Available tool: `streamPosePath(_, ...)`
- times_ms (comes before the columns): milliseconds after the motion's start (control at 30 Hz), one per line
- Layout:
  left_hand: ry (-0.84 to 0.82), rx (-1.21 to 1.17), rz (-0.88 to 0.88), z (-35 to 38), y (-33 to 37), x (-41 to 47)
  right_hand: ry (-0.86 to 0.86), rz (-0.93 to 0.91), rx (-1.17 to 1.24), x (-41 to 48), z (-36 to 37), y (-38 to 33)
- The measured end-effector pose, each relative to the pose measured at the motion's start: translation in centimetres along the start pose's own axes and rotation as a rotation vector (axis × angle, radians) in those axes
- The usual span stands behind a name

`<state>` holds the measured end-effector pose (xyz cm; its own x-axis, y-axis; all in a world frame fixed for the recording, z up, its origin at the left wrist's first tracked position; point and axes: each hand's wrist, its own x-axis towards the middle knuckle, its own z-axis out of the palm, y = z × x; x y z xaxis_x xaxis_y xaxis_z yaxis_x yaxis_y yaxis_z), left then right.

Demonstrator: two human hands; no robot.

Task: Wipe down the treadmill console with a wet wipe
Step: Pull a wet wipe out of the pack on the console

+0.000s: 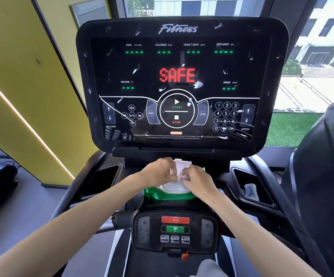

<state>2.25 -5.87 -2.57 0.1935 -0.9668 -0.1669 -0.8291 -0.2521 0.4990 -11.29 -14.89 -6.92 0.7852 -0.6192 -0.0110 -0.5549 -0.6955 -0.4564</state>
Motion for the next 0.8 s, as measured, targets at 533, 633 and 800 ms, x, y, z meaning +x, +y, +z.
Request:
streamPosePath(533, 0.191, -0.292, -0.059, 0.6, -0.3, -0.8, -0.106, 0.036, 0.401, -0.7, -0.9, -0.2)
streamPosePath(633, 0.182, -0.488, -0.026, 0.3, 0.4, -1.1, -0.079, 0.063, 0.248, -0.5, -0.4, -0.7)
streamPosePath(800, 0.33, -0.977, -0.144, -0.8, 0.7, -1.9, -0.089, 0.096, 0.126, -0.4, -0.7, -1.3)
